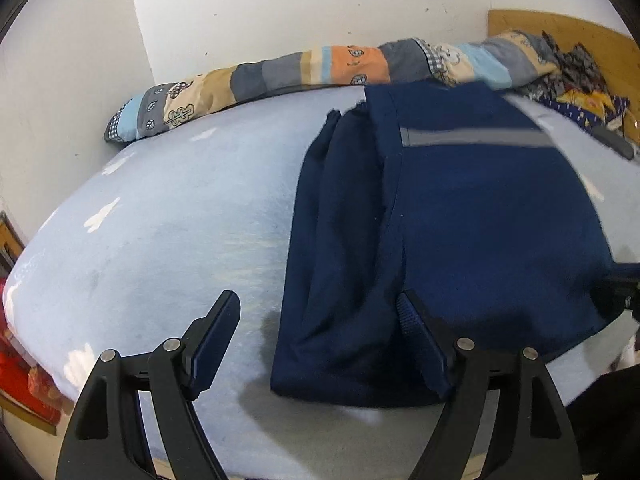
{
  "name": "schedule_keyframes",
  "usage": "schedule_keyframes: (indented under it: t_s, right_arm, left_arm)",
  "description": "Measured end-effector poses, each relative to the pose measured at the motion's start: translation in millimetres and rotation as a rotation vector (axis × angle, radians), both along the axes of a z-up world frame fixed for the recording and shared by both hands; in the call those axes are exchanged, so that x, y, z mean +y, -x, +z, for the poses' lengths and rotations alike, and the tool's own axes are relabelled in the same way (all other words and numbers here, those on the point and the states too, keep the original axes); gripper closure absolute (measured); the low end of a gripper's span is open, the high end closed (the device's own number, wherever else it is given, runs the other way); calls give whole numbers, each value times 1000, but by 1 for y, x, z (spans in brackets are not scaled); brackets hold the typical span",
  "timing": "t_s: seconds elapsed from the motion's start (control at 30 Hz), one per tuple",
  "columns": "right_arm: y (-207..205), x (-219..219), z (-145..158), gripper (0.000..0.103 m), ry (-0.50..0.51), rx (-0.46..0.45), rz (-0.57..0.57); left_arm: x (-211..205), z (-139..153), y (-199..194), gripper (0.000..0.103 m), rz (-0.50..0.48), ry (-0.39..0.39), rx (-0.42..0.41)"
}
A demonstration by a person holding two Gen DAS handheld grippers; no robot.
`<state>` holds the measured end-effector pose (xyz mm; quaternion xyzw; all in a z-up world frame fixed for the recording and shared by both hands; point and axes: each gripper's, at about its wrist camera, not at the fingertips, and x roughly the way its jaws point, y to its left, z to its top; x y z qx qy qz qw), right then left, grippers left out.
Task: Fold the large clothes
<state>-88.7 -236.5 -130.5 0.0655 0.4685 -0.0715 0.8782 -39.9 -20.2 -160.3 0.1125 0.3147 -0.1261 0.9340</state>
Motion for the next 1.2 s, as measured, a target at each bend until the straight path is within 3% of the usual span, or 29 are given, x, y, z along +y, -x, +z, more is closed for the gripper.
schedule_keyframes:
  t_s: [0.17, 0.4, 0.6, 0.73, 0.83, 0.93, 1.1, 1.2]
  right_arm:
    - [-3, 8, 24, 72, -4, -77, 50]
    - [-59, 10, 51, 72, 6, -98, 101]
    - [-144, 25, 38, 70, -37, -15, 140]
    - [-182, 37, 23, 68, -27, 31, 143]
    - [-207, 43, -3, 63, -25, 129, 152]
    - [-219, 45, -5, 63, -13, 175, 163]
    - [-240, 58, 36, 63, -29, 64, 200]
    - [-268, 69, 23, 63, -47, 117, 225]
  left_arm:
    - [6, 21, 13, 22, 23, 23, -70]
    - [7, 28, 11, 22, 38, 33, -95]
    - [4, 20, 4, 22, 32, 22, -65]
    - [2, 11, -4, 21, 32, 19, -36]
    - [-1, 2, -10, 17, 22, 8, 12]
    - [1, -1, -13, 17, 27, 40, 41]
    - [-1, 17, -8, 17, 34, 85, -11]
    - [-6, 19, -15, 17, 29, 81, -7]
